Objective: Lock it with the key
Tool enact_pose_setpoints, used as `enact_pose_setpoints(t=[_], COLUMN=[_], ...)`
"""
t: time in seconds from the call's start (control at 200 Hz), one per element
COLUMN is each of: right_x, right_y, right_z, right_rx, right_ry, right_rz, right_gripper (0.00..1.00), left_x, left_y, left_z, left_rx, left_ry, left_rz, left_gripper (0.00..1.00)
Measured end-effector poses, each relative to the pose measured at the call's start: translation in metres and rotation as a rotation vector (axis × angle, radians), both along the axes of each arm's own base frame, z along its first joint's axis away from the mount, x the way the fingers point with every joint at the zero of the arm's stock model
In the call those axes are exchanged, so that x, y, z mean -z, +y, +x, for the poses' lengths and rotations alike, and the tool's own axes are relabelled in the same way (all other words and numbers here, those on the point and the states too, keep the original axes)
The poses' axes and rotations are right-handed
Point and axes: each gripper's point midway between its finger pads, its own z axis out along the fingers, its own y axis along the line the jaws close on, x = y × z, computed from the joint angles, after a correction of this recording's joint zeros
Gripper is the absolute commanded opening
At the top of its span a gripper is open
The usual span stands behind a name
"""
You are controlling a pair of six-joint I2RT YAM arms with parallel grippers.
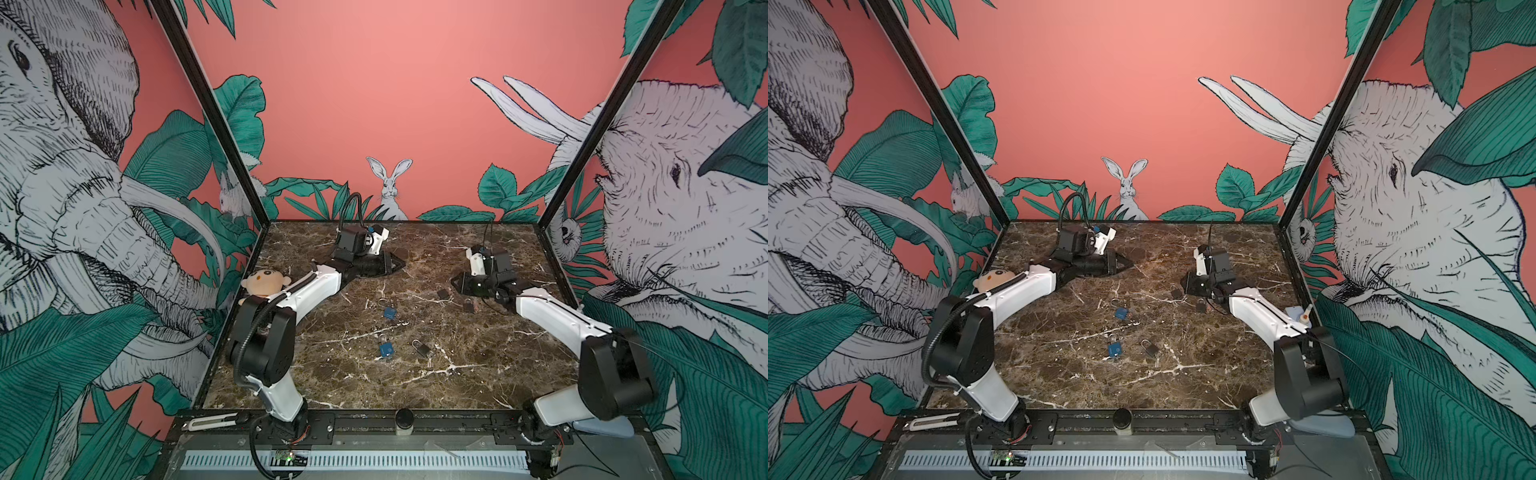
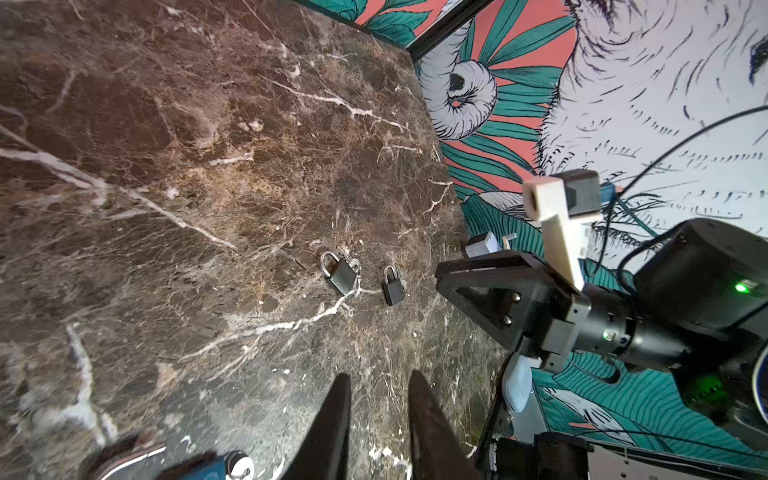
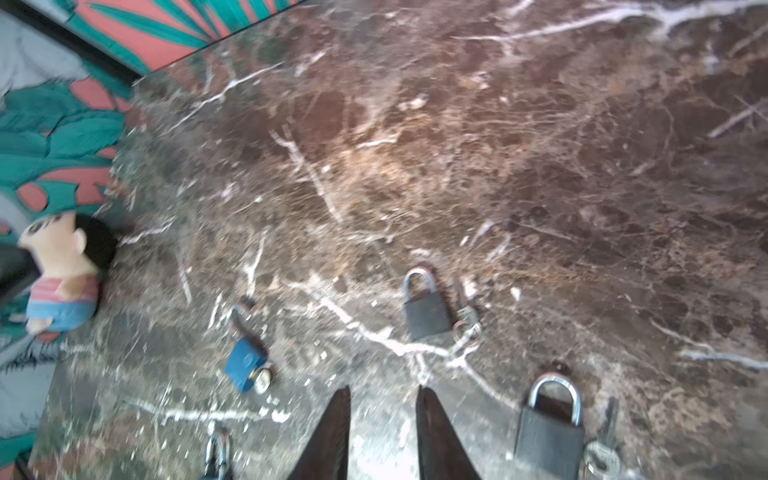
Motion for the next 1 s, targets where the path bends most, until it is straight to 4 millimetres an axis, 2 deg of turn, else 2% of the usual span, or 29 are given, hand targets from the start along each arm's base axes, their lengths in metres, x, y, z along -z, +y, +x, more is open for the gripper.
enact_pose_setpoints(t=[0.06,0.135,0.24,0.34,0.505,0.65,1.0], right_x=[-0.001,0.006,0.023,0.033,0.042,0.051,0.083], right_y=[0.007,0.013,0.02,0.027,0.038,0.049,0.081], right_z=[-0.017,-0.041,-0.073,-0.093,-0.112,-0.126,-0.16], right_rx=[-0.042,-0.089,-0.164,-0.226,-0.313,-0.398,-0.589], right_ry=[-0.016,-0.011,0.011,0.021,0.008,0.005,0.03], right_rz=[-0.029,-0.073,-0.142,-0.201,-0.261,-0.309,-0.423], right_gripper=[0.3,0.31,0.31,0.32,0.33,0.36,0.44], left_x=[-0.004,-0.003,0.007,0.016,0.025,0.03,0.046], left_y=[0.006,0.015,0.031,0.048,0.073,0.088,0.099], left_z=[-0.005,-0.012,-0.026,-0.039,-0.06,-0.07,-0.077], left_rx=[-0.014,-0.04,-0.084,-0.131,-0.221,-0.292,-0.314], left_ry=[-0.015,-0.019,0.002,0.023,0.031,0.029,0.021], left_rz=[0.019,0.05,0.106,0.155,0.194,0.209,0.265], left_gripper=[0.27,0.27,0.27,0.27,0.28,0.28,0.29])
